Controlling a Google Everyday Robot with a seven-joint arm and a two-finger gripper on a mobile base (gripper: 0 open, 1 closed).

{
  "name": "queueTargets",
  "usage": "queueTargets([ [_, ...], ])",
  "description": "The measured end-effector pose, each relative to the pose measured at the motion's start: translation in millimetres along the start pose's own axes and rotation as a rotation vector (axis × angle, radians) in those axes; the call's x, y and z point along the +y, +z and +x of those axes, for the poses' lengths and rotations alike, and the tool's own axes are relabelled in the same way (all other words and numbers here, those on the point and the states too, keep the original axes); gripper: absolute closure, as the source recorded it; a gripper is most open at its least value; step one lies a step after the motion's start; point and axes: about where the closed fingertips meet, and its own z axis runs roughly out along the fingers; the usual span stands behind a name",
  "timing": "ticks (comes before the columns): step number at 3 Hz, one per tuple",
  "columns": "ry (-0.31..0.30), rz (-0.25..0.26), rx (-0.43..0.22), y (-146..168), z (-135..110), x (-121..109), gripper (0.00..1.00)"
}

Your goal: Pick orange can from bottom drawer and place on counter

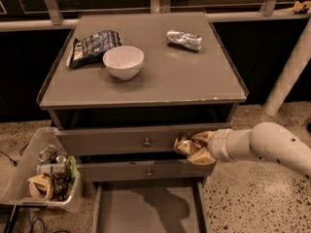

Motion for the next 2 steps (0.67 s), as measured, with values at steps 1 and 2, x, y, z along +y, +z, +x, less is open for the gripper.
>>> queueTargets([
  [1,0.005,-0.021,0.017,11,1,1,1.00],
  [2,-0.020,0.001,0.028,-9,-23,3,1.00],
])
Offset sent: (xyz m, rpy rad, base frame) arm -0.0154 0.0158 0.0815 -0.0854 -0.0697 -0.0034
